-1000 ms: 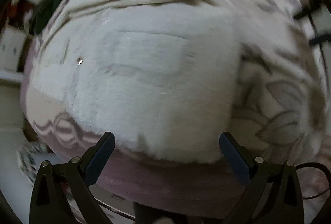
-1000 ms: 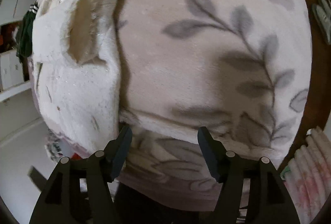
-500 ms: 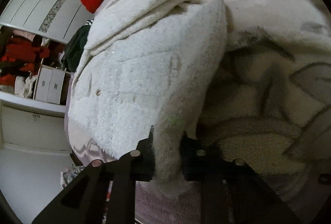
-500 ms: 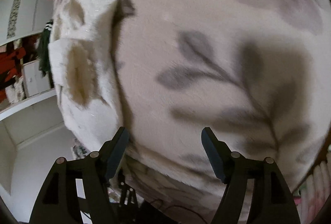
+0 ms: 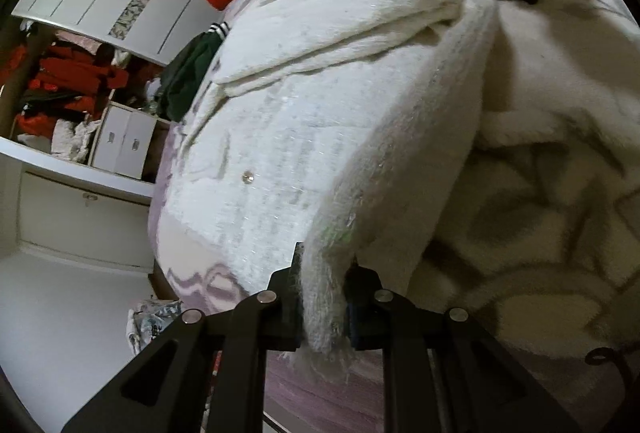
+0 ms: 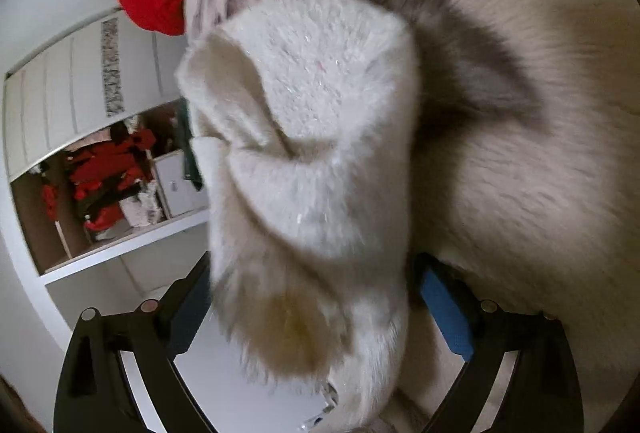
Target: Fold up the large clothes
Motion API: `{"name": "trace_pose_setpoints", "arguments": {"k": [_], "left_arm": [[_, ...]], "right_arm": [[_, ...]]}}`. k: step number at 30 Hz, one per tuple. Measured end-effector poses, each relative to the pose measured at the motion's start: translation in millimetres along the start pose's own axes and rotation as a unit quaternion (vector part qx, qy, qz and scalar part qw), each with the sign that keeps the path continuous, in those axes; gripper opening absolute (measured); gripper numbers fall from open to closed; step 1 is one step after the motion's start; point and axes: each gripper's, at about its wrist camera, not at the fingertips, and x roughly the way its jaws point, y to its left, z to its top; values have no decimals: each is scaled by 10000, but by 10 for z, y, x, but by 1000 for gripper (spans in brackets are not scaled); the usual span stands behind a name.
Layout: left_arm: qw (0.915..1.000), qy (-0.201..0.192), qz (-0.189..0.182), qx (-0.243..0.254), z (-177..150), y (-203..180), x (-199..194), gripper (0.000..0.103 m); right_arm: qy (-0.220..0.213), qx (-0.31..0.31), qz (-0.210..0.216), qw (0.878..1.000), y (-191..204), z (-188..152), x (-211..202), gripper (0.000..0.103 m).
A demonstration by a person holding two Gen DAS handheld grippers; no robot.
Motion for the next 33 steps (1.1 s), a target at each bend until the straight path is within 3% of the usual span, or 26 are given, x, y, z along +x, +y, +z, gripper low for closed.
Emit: {"name": "trace_pose_setpoints", "arguments": {"k": [2,3,4,7,15,19,22,29,33], "left_arm": [[10000,44,37,-72,26,46,38,13],[9999,82,6,-114,29,57,43,13],[9998,122,-25,-159,30,67,44,13],[9991,144,-143,-362,59,233,6,13],[9898,103,-708,-1232,243,1302,-20,12],[9825,99,-967,-1591,310,1982,230,12],[9763,164,-1114,-1846,348,2479,527,12],[9586,539,-1574,-2309,337,3278,1549,12],[9368,1000,-2177,-2550,313,3450,2296,13]], "right_arm": [[69,-28,-176,9998,131,-11,141,94],[64,-94,-405,9991,213,-25,173,76],[69,-143,-714,9973,284,-34,215,48],[-107,-239,-1127,9933,571,-118,212,27],[-265,-865,-1909,9774,1942,-359,341,22],[-276,-1080,-2321,9663,2701,-365,581,21],[-290,-1198,-2521,9598,3249,-306,1083,21],[-198,-1229,-3243,9377,3887,-64,2404,21],[-119,-1082,-3898,9144,3892,174,3242,21]]}}
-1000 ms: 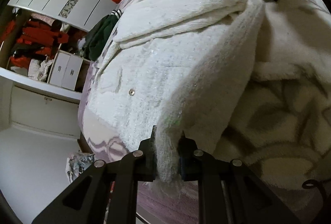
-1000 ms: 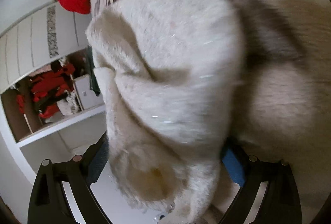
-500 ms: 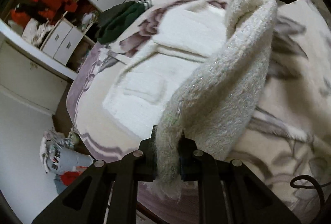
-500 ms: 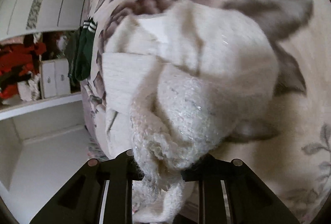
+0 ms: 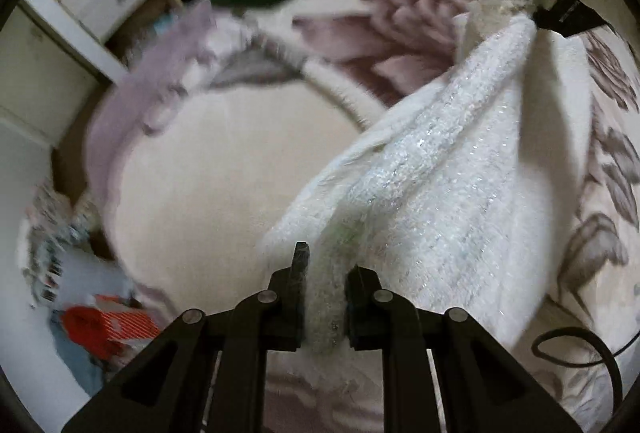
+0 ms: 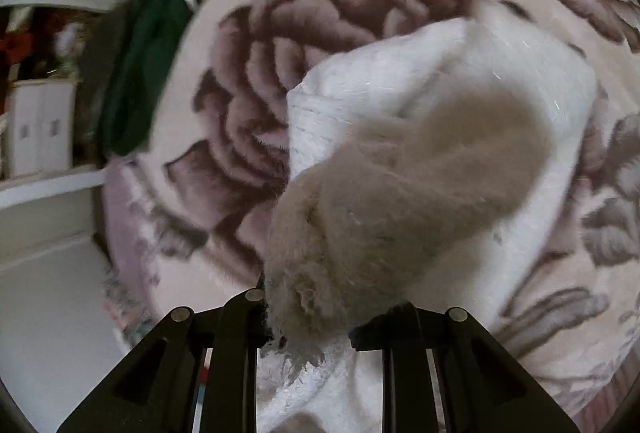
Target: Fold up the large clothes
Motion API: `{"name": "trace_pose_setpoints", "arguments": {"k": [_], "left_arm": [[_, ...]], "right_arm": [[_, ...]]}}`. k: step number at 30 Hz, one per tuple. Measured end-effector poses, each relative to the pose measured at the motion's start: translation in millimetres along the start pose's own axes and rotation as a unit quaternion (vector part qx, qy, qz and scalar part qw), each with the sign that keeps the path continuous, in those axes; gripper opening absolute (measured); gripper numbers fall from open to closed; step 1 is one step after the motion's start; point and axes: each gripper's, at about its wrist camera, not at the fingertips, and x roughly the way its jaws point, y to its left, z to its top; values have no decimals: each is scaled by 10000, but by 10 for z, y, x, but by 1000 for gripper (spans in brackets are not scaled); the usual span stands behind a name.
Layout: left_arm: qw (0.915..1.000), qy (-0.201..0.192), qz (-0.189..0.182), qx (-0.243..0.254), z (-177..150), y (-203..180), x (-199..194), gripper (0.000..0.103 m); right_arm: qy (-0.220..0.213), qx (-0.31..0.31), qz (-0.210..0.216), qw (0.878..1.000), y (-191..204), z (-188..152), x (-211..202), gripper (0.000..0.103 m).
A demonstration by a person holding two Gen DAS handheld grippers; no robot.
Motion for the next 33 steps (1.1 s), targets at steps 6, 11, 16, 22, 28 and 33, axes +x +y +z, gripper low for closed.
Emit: {"name": "trace_pose_setpoints", "arguments": {"k": [6,11,16,22,28,33], "left_arm": [[9873,849,-1217,-567,270,524,728,20],[9709,875,-1995,-995,255,995,615,61],[9666,859,-2188,-1023,289,1293,612,79],[9499,1250,-2716,-908,333,1089,895,78],[9596,665,-2650,-670,207,957,731,17],[9543,723,-2771,-854,97,1007,578,16]], "right_arm": [[181,315,-43,9993,186,172,391,56],[180,150,1160,9930,85,-2,74,88],[15,266,1253,9918,-584,-830,-239,88],[749,1636,1404,9736,-1585,-2203,381,88],[1297,2099,2081,9465,-1782,-2982,1140,62],[757,1971,1705,9625,-1718,-3206,975,19]]}}
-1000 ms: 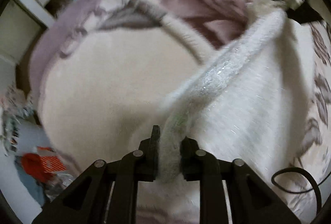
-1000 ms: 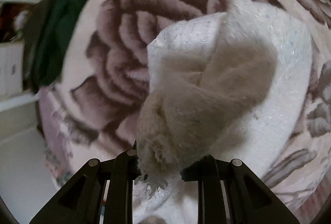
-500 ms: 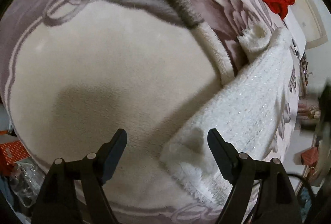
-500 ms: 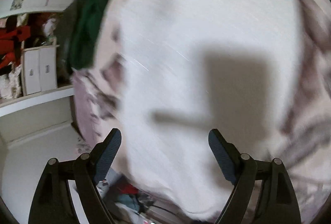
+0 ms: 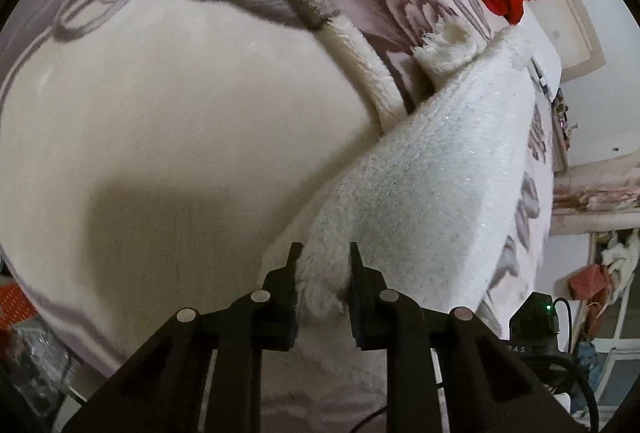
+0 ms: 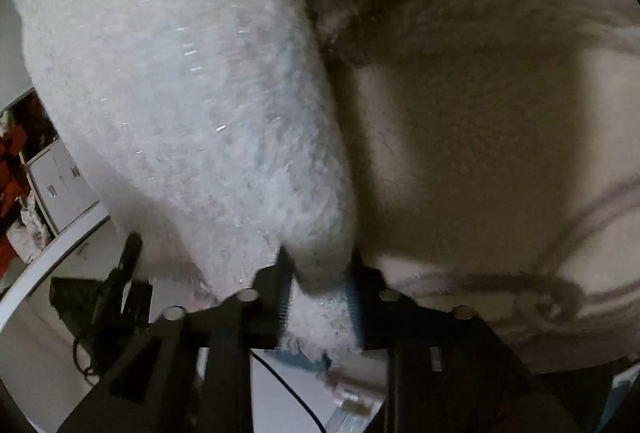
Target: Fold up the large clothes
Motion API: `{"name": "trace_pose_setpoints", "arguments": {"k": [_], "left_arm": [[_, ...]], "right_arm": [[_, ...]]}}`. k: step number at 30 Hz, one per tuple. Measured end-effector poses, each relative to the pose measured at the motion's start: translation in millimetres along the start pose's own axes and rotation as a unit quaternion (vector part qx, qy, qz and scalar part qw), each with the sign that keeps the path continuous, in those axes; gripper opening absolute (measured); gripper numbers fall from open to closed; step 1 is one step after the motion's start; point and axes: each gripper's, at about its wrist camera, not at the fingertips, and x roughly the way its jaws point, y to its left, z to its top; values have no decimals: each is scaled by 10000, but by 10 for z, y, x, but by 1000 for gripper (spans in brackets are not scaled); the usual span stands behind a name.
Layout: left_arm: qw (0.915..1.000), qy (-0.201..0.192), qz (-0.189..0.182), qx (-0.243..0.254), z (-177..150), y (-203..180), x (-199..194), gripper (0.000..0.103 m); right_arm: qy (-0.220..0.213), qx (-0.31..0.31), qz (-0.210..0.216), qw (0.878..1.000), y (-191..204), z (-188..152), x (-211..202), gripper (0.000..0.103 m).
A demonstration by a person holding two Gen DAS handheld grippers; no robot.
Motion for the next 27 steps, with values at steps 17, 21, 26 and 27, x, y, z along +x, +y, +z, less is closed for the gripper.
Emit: {"name": "trace_pose_setpoints", "arguments": {"k": [17,21,26,27], "left_arm": [[9888,886,-1168,-290,308,448,499,57],[9941,778,-539,524,355,167,701,59],[9939,226,-215,1061,212,19,545,37],[9943,170,-246,1021,213,1,510,31]], "right_arm": [[626,-137,1192,9908,-359,283,-34,82],[443,-39,1467,9882,-334,309,119,85],[125,-301,1616,9863,-162,140,134,33],[59,-268,1581,9870,-141,153,102,28]]}}
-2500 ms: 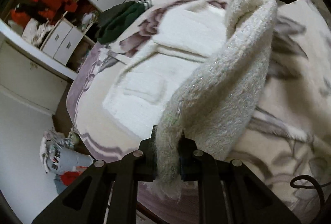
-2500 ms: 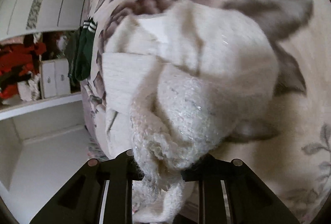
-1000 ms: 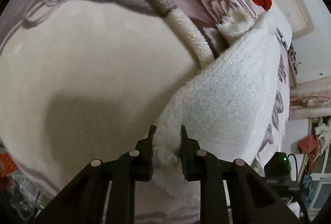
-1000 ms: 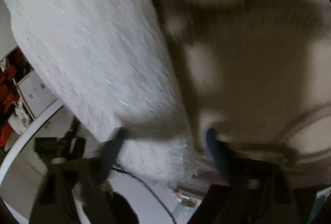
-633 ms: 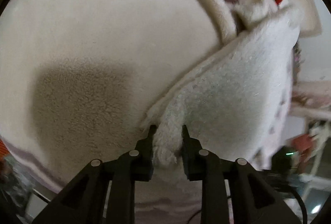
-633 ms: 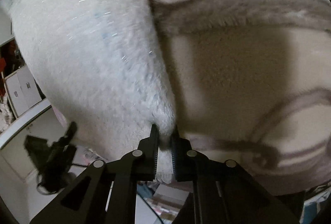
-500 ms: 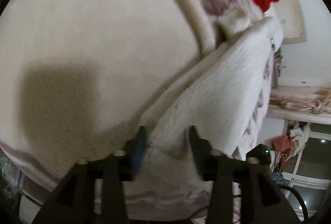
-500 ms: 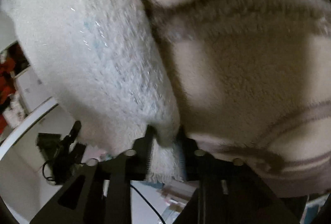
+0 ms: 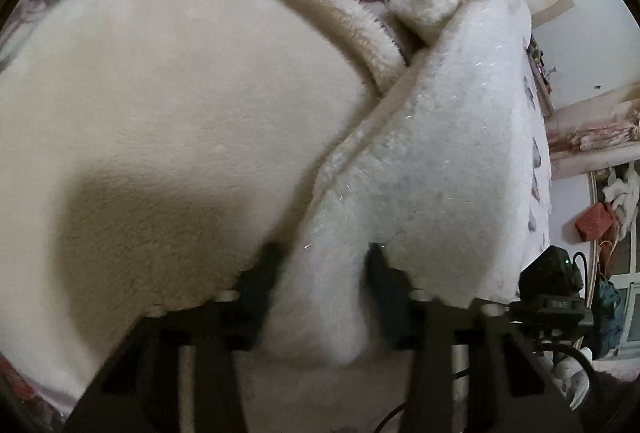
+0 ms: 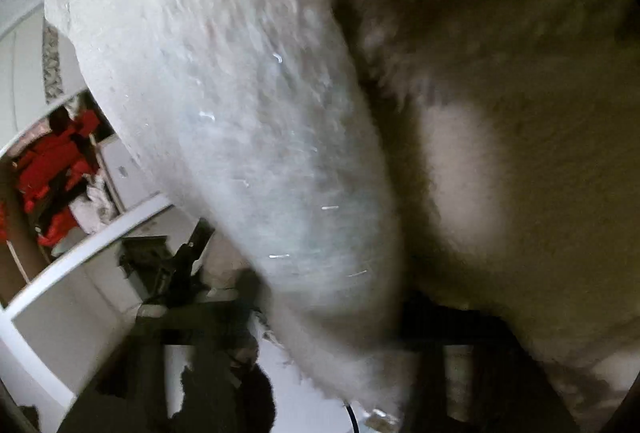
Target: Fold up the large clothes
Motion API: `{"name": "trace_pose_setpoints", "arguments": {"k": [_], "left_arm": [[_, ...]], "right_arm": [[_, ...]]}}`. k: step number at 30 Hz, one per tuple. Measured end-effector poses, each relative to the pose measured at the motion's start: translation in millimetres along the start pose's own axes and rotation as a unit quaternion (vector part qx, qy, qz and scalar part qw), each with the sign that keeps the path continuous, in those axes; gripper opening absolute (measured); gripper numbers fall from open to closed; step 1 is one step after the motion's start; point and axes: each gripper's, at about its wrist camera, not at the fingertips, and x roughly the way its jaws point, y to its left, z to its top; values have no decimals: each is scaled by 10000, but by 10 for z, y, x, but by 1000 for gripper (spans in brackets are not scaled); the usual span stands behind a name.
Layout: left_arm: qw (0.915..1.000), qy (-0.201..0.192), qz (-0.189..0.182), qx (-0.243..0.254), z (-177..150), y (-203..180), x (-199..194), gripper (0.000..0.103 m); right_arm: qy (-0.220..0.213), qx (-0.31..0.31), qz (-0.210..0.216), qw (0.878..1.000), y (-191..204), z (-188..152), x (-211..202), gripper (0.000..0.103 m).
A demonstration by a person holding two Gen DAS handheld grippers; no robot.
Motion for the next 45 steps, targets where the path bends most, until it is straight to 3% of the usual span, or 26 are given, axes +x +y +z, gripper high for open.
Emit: {"name": "trace_pose_setpoints", "arguments": {"k": [3,6,11,14,15,18,20,21,22,25,27,32,34,38,40,43,45], "left_arm": [[9998,-104,-74,-150,-77,-97,-213,22],[9995,-57,-129,-269,-343,-201,-394,21],[9970,473,-209,-568,-743,-210,-368,24],[9938,820,148,-742,-757,-123,-151,33],[9920,911,223,-847,-726,-72,-111,34],[9897,958,305,-1016,-560,-9,-182,39],[9909,798,665,-850,-469,5,-366,58],[9900,691,1001,-717,-389,17,-455,78],[9886,608,1239,-603,-397,28,-542,84],[9772,278,2092,-247,-189,139,-620,84],[9707,193,2383,-252,-29,265,-531,84],[9655,-202,2583,-244,477,326,-257,84],[9624,-305,2696,-142,697,278,-156,84],[9608,-242,2761,-36,996,345,115,85],[9593,-196,2816,27,1074,412,203,97],[9652,-234,2605,13,1085,494,269,103],[9705,-245,2399,6,1095,570,248,103]], "right_arm": [[-119,23,-54,9999,88,-102,-39,21],[-96,-179,-161,9997,224,-370,-233,19],[33,-174,-642,9978,67,-890,-815,19],[346,-63,-1078,9935,-153,-855,-800,25],[415,21,-1267,9911,-204,-789,-799,33],[535,110,-1616,9853,-154,-641,-956,36],[266,-116,-1805,9831,27,-587,-1247,42],[46,-278,-1997,9795,166,-549,-1422,46],[-109,-383,-2091,9771,247,-498,-1564,46],[-477,-735,-1881,9782,792,-239,-1783,46],[-532,-1115,-1688,9779,1240,17,-1715,46],[-787,-2342,-1873,9507,2489,644,-1076,46],[-773,-2578,-2482,9306,2799,881,-708,46],[-496,-2432,-3503,9032,2970,1289,-157,45],[-475,-2637,-3956,8785,2879,1375,-107,45],[-560,-2847,-4519,8435,2952,1446,111,45],[-590,-2727,-4633,8412,3072,1387,174,46]]}}
